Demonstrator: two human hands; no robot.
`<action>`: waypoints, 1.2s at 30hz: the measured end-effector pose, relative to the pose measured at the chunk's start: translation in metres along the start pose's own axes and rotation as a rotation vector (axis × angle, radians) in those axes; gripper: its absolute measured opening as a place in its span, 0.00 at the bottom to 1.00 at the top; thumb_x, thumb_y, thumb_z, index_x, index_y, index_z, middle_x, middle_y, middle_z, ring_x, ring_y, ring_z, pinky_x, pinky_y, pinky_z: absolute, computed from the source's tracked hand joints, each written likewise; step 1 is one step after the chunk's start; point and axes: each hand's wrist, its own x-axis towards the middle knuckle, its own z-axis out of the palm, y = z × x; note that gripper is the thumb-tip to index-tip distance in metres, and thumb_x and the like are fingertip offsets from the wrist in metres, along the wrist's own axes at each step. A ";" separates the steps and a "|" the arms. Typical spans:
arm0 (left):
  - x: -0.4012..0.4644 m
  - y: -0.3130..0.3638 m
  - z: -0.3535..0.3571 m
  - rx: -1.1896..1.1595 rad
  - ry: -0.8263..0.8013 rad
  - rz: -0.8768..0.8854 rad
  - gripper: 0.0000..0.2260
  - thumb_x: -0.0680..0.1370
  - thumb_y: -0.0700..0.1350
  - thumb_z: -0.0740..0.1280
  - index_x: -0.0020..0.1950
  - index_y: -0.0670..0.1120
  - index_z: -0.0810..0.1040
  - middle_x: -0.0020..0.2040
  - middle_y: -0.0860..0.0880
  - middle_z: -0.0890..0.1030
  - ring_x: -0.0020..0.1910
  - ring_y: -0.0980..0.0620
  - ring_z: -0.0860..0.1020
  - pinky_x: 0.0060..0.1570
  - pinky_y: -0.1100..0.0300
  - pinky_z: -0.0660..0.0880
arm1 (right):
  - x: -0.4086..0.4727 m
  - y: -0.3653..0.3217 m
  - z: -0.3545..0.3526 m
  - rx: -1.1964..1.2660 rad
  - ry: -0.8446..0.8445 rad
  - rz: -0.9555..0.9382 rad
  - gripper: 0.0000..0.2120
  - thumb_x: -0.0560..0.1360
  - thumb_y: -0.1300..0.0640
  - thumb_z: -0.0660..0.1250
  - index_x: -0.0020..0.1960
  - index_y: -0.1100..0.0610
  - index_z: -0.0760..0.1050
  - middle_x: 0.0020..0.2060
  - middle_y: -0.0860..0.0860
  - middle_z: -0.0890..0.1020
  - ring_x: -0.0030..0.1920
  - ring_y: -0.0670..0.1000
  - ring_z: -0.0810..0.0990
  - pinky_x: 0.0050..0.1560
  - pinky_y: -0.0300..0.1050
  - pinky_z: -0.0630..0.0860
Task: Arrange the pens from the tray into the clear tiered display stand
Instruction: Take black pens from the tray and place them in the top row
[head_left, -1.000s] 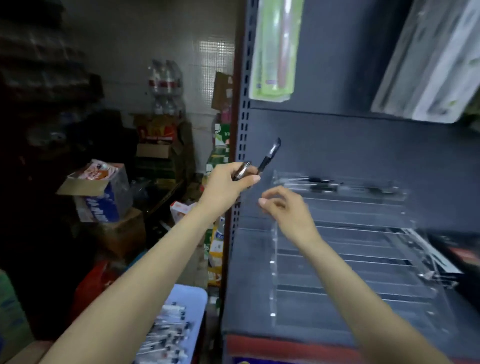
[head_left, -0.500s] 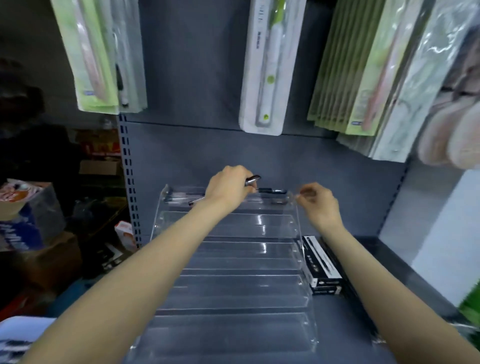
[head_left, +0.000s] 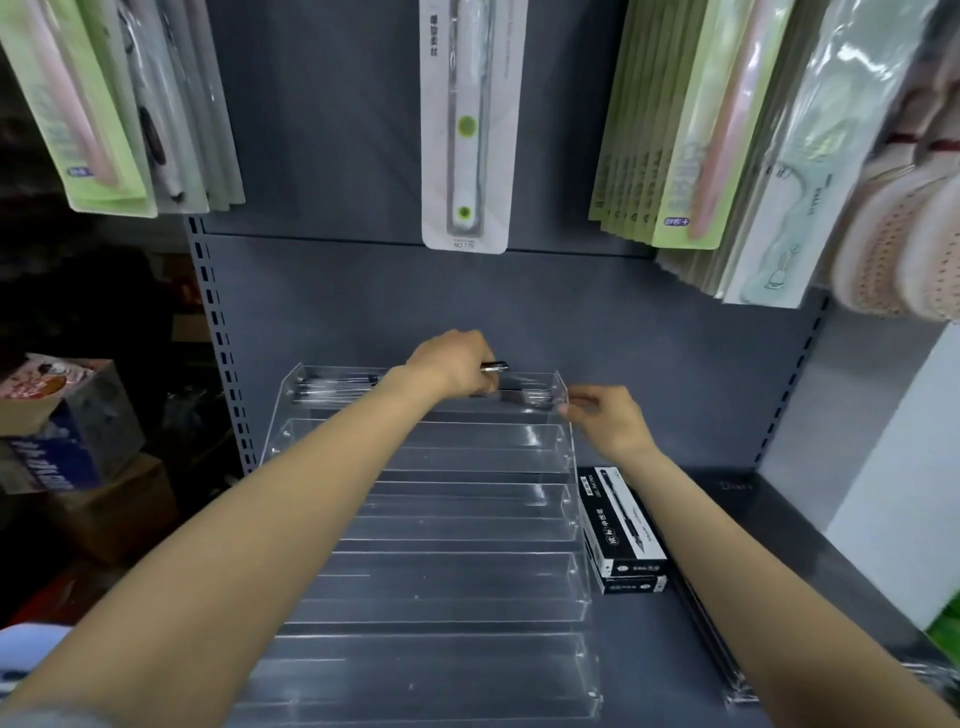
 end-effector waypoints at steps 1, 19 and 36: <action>-0.001 0.000 0.001 0.002 -0.006 0.013 0.08 0.75 0.47 0.66 0.49 0.45 0.81 0.40 0.47 0.79 0.44 0.46 0.77 0.41 0.59 0.69 | 0.000 0.000 0.000 0.006 0.001 0.003 0.16 0.76 0.59 0.67 0.63 0.60 0.76 0.58 0.55 0.81 0.59 0.53 0.78 0.61 0.43 0.72; -0.002 -0.010 0.018 -0.225 0.225 0.298 0.06 0.76 0.41 0.68 0.53 0.45 0.78 0.48 0.50 0.77 0.48 0.51 0.76 0.53 0.55 0.74 | -0.005 -0.003 0.002 0.050 0.000 0.046 0.16 0.77 0.59 0.66 0.64 0.57 0.75 0.59 0.54 0.80 0.61 0.55 0.77 0.65 0.55 0.72; -0.009 -0.027 0.032 -0.057 0.112 0.228 0.11 0.80 0.48 0.61 0.57 0.47 0.79 0.56 0.48 0.77 0.55 0.48 0.75 0.55 0.53 0.73 | -0.007 -0.003 0.003 0.061 0.000 0.041 0.16 0.77 0.59 0.66 0.64 0.57 0.75 0.60 0.54 0.79 0.60 0.55 0.77 0.65 0.55 0.73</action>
